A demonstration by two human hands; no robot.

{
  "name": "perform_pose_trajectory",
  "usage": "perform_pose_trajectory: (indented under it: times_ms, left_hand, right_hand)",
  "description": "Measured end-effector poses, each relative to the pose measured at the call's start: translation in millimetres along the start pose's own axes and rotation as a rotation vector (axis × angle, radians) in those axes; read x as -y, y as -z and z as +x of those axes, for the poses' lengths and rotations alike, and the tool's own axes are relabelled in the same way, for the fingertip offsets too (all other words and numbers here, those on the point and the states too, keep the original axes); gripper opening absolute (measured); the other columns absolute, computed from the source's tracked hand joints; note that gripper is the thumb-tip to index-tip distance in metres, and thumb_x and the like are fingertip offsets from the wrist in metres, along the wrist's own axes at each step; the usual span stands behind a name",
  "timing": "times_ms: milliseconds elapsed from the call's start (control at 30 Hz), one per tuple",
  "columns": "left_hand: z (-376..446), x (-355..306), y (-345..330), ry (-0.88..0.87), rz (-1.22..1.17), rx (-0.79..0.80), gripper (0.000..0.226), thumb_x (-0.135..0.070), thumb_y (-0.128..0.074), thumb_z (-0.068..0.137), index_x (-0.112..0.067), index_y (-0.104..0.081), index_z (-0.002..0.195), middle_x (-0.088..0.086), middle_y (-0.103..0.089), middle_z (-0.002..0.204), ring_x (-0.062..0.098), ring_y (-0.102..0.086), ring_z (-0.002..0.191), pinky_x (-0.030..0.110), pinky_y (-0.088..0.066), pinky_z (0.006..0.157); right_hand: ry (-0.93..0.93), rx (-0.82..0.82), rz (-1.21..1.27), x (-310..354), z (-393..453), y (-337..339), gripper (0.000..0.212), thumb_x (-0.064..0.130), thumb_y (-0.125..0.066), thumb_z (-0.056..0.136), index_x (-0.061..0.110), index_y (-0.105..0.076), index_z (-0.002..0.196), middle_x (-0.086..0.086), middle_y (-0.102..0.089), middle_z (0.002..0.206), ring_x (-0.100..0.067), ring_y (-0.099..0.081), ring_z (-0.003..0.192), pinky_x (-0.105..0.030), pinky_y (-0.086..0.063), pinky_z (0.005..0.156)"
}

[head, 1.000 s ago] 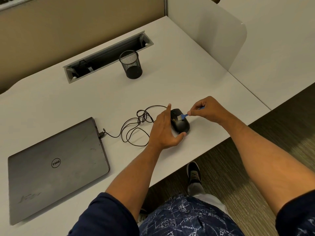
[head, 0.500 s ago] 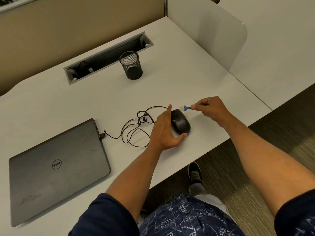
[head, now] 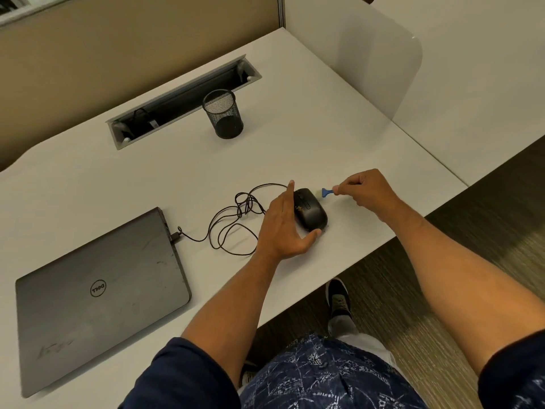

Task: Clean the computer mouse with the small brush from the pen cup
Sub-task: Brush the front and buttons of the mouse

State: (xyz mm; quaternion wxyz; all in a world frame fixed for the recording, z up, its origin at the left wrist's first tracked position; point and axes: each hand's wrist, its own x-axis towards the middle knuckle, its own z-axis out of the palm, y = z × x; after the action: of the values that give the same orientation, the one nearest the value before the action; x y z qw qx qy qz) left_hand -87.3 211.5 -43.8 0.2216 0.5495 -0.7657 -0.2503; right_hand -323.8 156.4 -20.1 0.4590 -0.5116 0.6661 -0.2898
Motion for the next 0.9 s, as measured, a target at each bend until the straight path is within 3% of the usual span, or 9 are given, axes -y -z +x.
perform_pose_trajectory:
  times_ms: [133,500,600,733,900]
  left_hand:
    - [-0.1,-0.6,0.6,-0.002,-0.004,0.007,0.119,-0.054,-0.077,0.077,-0.011,-0.006,0.162,0.01,-0.046,0.149,0.023,-0.045,0.131,0.033,-0.037,0.11]
    - [-0.2,0.3,0.5,-0.003,0.009,0.016,0.119,-0.056,-0.077,0.077,-0.012,-0.005,0.162,0.01,-0.043,0.152,0.025,-0.045,0.134,0.035,-0.037,0.112]
    - [0.0,0.7,0.1,0.006,0.009,0.027,0.12,-0.057,-0.077,0.076,-0.014,-0.004,0.162,0.01,-0.041,0.153,0.025,-0.044,0.135,0.031,-0.032,0.111]
    - [0.2,-0.9,1.5,-0.002,0.003,0.034,0.12,-0.055,-0.078,0.076,-0.014,-0.005,0.162,0.01,-0.037,0.157,0.026,-0.04,0.139,0.037,-0.034,0.116]
    - [0.8,-16.5,4.1,-0.073,0.03,-0.034,0.105,-0.051,-0.067,0.082,-0.006,-0.013,0.16,0.014,-0.025,0.165,0.03,-0.028,0.151,0.042,-0.025,0.123]
  right_hand:
    - [-0.007,0.185,0.05,-2.9,-9.1,9.2,0.012,0.027,-0.085,0.08,0.015,-0.084,0.08,0.008,-0.056,0.052,-0.001,-0.044,0.045,-0.017,-0.038,0.046]
    - [-0.005,0.333,-0.034,-5.4,-14.8,21.6,0.007,0.016,-0.085,0.08,0.009,-0.084,0.08,-0.003,-0.058,0.055,-0.006,-0.042,0.047,-0.018,-0.034,0.047]
    - [-0.039,0.335,-0.161,-10.4,-17.1,31.2,0.004,0.013,-0.085,0.077,0.01,-0.083,0.076,-0.001,-0.065,0.059,-0.003,-0.045,0.045,-0.017,-0.033,0.047]
    - [0.002,0.256,0.001,-10.8,-17.0,39.1,0.009,0.02,-0.086,0.077,0.011,-0.083,0.077,-0.008,-0.057,0.06,-0.006,-0.041,0.047,-0.02,-0.035,0.047]
    - [0.085,0.249,0.083,-0.5,-14.7,33.2,0.013,0.024,-0.088,0.076,0.013,-0.082,0.078,-0.007,-0.061,0.064,-0.007,-0.046,0.054,-0.019,-0.041,0.051]
